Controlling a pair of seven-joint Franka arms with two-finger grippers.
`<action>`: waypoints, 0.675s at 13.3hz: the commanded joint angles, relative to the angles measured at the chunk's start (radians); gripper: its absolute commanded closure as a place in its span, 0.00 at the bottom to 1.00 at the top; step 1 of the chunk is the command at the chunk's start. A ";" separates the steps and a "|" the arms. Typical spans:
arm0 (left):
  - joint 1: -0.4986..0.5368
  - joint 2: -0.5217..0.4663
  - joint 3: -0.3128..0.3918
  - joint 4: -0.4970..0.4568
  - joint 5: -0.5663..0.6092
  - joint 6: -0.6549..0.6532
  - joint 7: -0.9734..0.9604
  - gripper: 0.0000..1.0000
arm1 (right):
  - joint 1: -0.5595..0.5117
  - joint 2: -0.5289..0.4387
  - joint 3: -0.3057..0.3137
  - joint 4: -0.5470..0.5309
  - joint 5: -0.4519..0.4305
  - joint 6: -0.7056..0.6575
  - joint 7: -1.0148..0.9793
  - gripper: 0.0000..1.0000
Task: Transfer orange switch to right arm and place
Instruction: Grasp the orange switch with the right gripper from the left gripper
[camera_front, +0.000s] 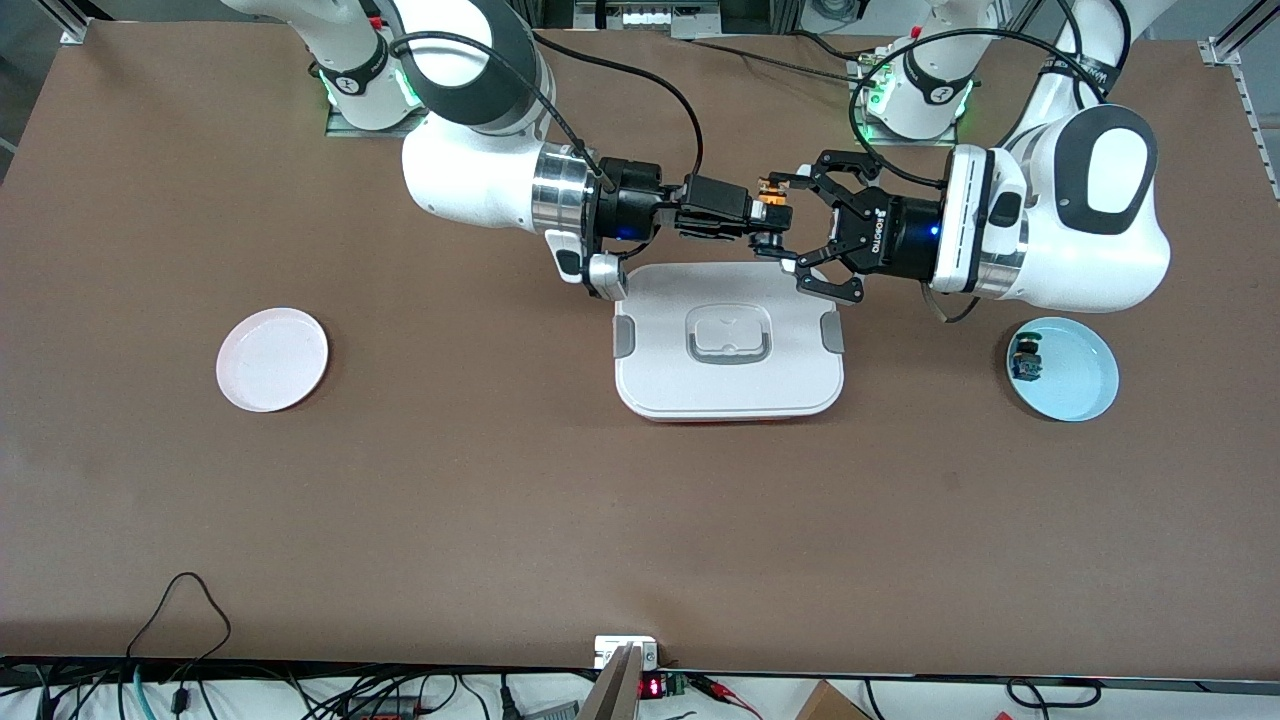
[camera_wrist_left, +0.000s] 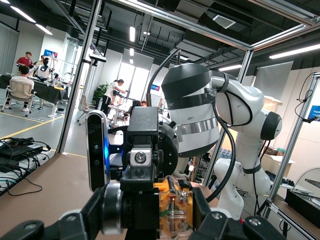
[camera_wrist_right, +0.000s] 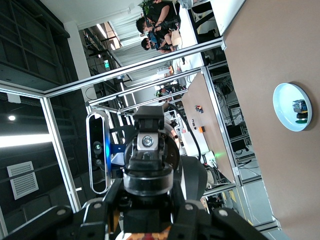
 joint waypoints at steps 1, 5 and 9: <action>0.002 -0.010 -0.007 -0.004 -0.027 0.012 0.009 0.99 | 0.001 -0.011 0.004 -0.004 0.019 -0.002 -0.036 1.00; 0.004 -0.010 -0.006 -0.005 -0.026 0.012 0.009 0.83 | 0.001 -0.011 0.004 -0.004 0.017 -0.002 -0.036 1.00; 0.017 -0.009 0.004 -0.002 -0.024 0.009 0.009 0.00 | 0.001 -0.012 0.004 -0.006 0.017 -0.002 -0.036 1.00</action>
